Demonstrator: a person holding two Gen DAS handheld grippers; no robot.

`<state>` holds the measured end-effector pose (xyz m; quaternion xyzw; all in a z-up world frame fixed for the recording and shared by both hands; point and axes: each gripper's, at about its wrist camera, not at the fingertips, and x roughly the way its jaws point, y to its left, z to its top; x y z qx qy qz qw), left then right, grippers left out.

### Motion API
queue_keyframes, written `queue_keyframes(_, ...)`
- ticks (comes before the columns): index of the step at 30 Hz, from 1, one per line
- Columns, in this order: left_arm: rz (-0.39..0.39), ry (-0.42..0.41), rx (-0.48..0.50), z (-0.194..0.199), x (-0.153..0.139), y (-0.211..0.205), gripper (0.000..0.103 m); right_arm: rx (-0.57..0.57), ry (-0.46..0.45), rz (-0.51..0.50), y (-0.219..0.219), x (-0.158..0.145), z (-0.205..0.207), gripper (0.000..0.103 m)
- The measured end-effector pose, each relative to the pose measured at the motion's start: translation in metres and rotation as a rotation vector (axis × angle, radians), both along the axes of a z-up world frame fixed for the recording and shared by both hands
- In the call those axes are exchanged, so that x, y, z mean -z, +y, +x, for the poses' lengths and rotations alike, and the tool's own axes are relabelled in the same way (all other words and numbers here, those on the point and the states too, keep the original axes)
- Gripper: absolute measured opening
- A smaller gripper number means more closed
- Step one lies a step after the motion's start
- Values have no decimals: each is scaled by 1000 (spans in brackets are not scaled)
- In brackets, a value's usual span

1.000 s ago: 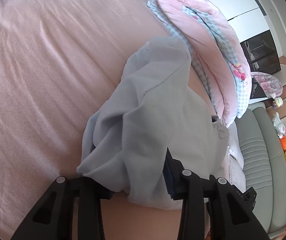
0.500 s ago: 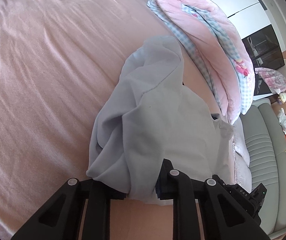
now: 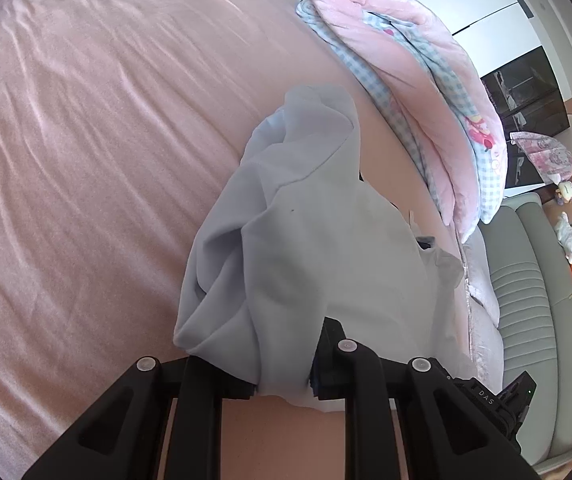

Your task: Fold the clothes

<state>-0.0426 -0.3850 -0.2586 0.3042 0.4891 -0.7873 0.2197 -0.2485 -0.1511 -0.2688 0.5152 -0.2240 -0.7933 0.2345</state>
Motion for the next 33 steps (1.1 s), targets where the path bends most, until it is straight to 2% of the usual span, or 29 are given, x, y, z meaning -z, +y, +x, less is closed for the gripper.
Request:
queue_keyframes(27, -40, -69, 113, 55, -13, 47, 16, -16, 7, 76, 45, -9, 81, 12)
queue_keyframes(33, -66, -83, 147, 65, -19, 60, 16, 2, -6, 61, 61, -10, 97, 12)
